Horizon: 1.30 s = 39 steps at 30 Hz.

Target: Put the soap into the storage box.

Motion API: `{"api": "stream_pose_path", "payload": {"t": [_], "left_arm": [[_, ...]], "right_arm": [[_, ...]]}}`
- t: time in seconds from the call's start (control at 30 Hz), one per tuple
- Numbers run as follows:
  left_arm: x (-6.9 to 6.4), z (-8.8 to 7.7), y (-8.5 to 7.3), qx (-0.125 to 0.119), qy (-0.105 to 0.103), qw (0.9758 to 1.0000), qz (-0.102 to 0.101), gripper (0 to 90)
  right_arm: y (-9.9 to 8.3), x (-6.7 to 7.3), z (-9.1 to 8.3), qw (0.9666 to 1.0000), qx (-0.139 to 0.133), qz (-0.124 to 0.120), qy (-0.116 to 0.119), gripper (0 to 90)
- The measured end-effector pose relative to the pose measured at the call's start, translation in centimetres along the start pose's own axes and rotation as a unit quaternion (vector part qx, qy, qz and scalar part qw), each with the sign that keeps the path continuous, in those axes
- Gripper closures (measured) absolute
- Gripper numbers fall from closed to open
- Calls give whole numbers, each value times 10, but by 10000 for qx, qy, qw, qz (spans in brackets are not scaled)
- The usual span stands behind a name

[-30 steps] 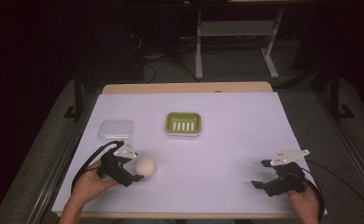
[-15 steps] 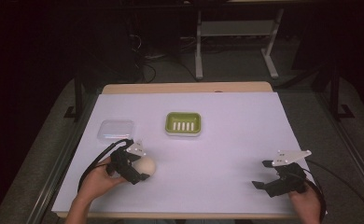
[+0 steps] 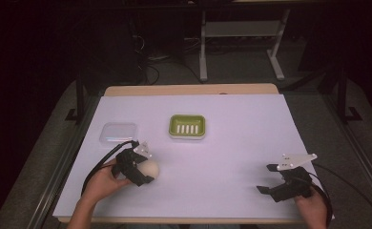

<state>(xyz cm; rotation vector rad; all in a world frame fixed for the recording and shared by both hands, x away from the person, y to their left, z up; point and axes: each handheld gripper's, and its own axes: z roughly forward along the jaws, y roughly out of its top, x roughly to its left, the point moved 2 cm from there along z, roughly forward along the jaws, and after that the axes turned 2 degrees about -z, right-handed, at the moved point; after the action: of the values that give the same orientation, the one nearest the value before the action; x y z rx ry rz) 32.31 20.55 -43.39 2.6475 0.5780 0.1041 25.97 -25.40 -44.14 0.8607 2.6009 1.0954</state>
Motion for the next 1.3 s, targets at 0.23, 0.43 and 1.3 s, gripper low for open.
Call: {"api": "stream_pose_path", "payload": {"t": [0.23, 0.43, 1.3], "left_arm": [[-1, 4, 2, 30, 50, 10000, -8, 207], [-1, 4, 3, 61, 60, 10000, 32, 210], [-2, 6, 3, 109, 66, 9999, 34, 213]], "right_arm": [[1, 2, 1, 10000, 13, -1, 20, 135], [1, 2, 1, 10000, 19, 0, 15, 135], [1, 3, 2, 10000, 33, -20, 21, 135]]}}
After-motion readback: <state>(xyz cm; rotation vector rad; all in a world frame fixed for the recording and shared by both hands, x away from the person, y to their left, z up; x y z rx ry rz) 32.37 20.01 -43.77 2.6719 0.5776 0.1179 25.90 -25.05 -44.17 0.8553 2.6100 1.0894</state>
